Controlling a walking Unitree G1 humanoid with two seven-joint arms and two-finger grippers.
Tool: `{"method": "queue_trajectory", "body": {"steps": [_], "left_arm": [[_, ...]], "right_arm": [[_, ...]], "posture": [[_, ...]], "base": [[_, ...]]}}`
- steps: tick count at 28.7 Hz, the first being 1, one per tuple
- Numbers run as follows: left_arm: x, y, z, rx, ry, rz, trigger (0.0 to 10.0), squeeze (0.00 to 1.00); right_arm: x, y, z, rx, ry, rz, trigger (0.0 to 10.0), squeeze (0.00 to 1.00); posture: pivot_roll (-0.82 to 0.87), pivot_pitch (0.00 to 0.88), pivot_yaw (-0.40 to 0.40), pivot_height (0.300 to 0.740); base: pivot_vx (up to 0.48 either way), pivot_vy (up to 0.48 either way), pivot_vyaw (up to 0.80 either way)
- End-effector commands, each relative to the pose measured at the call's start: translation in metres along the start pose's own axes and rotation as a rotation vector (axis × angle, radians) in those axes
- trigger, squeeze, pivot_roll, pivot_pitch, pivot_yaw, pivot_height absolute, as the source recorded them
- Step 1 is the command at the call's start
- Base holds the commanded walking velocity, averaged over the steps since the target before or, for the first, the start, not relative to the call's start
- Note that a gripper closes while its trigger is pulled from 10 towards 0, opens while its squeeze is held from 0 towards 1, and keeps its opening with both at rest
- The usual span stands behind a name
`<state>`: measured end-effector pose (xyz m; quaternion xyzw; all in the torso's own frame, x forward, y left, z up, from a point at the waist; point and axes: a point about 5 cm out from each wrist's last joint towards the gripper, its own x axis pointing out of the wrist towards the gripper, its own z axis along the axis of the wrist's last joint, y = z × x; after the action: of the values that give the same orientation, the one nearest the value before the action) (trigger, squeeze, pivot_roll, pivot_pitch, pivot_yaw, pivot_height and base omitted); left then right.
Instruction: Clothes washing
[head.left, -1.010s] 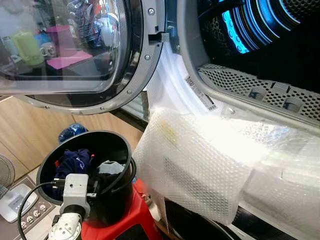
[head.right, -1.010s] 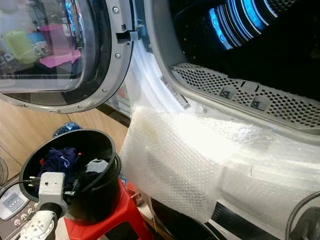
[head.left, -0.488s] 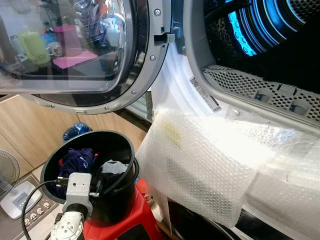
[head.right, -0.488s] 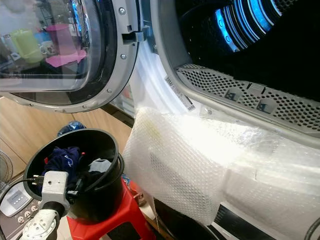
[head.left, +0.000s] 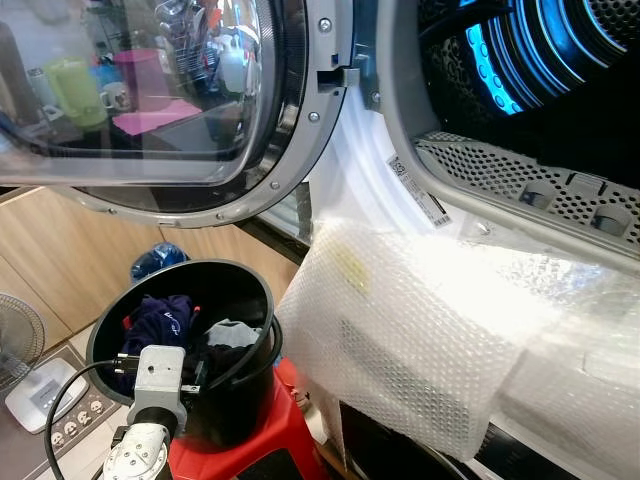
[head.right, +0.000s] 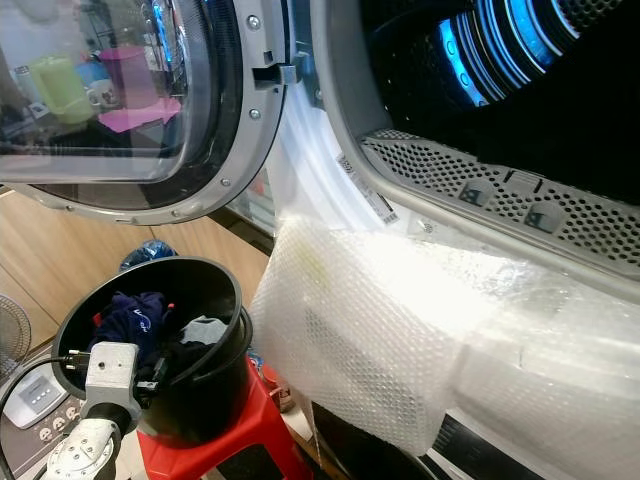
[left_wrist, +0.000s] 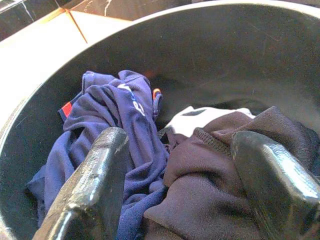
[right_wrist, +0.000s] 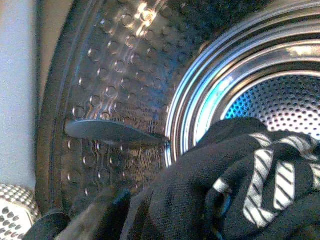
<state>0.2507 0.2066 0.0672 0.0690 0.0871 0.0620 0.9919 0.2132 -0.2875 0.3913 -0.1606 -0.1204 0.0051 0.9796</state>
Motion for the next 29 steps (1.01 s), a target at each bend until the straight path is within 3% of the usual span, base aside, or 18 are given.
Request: {"method": "queue_trajectory", "body": {"steps": [1, 7, 8, 11, 13, 14, 15, 16, 18, 20, 23, 25, 29], "left_arm": [[-0.003, 0.004, -0.013, 0.012, 0.059, 0.010, 10.0, 0.00], [-0.003, 0.002, -0.013, 0.007, 0.060, 0.007, 10.0, 0.00], [-0.002, 0.002, -0.014, 0.007, 0.061, 0.007, 10.0, 0.00], [-0.002, 0.003, -0.013, 0.004, 0.061, 0.009, 10.0, 0.00], [0.000, 0.002, -0.013, 0.001, 0.060, 0.009, 10.0, 0.00], [0.000, 0.000, -0.012, 0.000, 0.058, 0.006, 10.0, 0.00], [0.001, -0.003, -0.010, -0.004, 0.051, 0.001, 10.0, 0.00], [0.002, -0.003, -0.010, -0.007, 0.047, 0.000, 10.0, 0.00], [0.002, -0.004, -0.009, -0.012, 0.045, 0.003, 10.0, 0.00], [0.002, -0.005, -0.009, -0.012, 0.046, 0.004, 10.0, 0.00], [0.002, -0.006, -0.011, -0.014, 0.050, 0.000, 10.0, 0.00], [0.002, -0.008, -0.011, -0.018, 0.049, 0.000, 10.0, 0.00], [0.002, -0.008, -0.011, -0.022, 0.047, 0.004, 10.0, 0.00]], "right_arm": [[-0.008, -0.012, -0.002, -0.053, 0.012, -0.047, 10.0, 0.00], [-0.014, -0.028, -0.012, -0.058, 0.025, -0.098, 10.0, 0.00], [-0.012, -0.028, -0.009, 0.058, -0.018, -0.107, 10.0, 0.00], [-0.005, -0.020, -0.005, 0.236, -0.071, -0.091, 10.0, 0.00], [0.013, -0.003, -0.005, 0.493, -0.129, -0.078, 10.0, 0.00], [0.023, 0.019, -0.012, 0.553, -0.112, -0.029, 10.0, 0.00], [0.032, 0.052, -0.017, 0.607, -0.112, 0.059, 10.0, 0.00], [0.033, 0.063, -0.017, 0.623, -0.124, 0.091, 10.0, 0.00], [0.032, 0.068, -0.015, 0.630, -0.144, 0.123, 10.0, 0.00], [0.033, 0.071, -0.010, 0.724, -0.172, 0.095, 10.0, 0.00], [0.032, 0.095, -0.007, 0.762, -0.150, 0.128, 10.0, 0.00], [0.026, 0.109, -0.004, 0.738, -0.166, 0.208, 10.0, 0.00], [0.019, 0.108, 0.004, 0.691, -0.207, 0.252, 10.0, 0.00]], "posture": [[-0.13, 0.081, 0.048, 0.740], [-0.14, 0.086, 0.050, 0.740], [-0.14, 0.088, 0.051, 0.740], [-0.15, 0.089, 0.053, 0.740], [-0.15, 0.090, 0.054, 0.740], [-0.15, 0.085, 0.051, 0.740], [-0.14, 0.091, 0.052, 0.740], [-0.14, 0.091, 0.052, 0.740], [-0.15, 0.087, 0.050, 0.740], [-0.16, 0.091, 0.048, 0.740], [-0.17, 0.091, 0.046, 0.740], [-0.16, 0.092, 0.043, 0.740], [-0.16, 0.095, 0.039, 0.740]], "base": [[0.000, 0.000, 0.00], [0.000, 0.000, 0.00], [0.000, 0.000, 0.00], [0.000, 0.000, 0.00], [0.000, 0.000, 0.00], [0.000, 0.000, 0.00], [0.000, 0.000, 0.00], [0.000, 0.000, 0.00], [0.000, 0.000, 0.00], [0.000, 0.000, 0.00], [0.000, 0.000, 0.00], [0.000, 0.000, 0.00], [0.000, 0.000, 0.00]]}}
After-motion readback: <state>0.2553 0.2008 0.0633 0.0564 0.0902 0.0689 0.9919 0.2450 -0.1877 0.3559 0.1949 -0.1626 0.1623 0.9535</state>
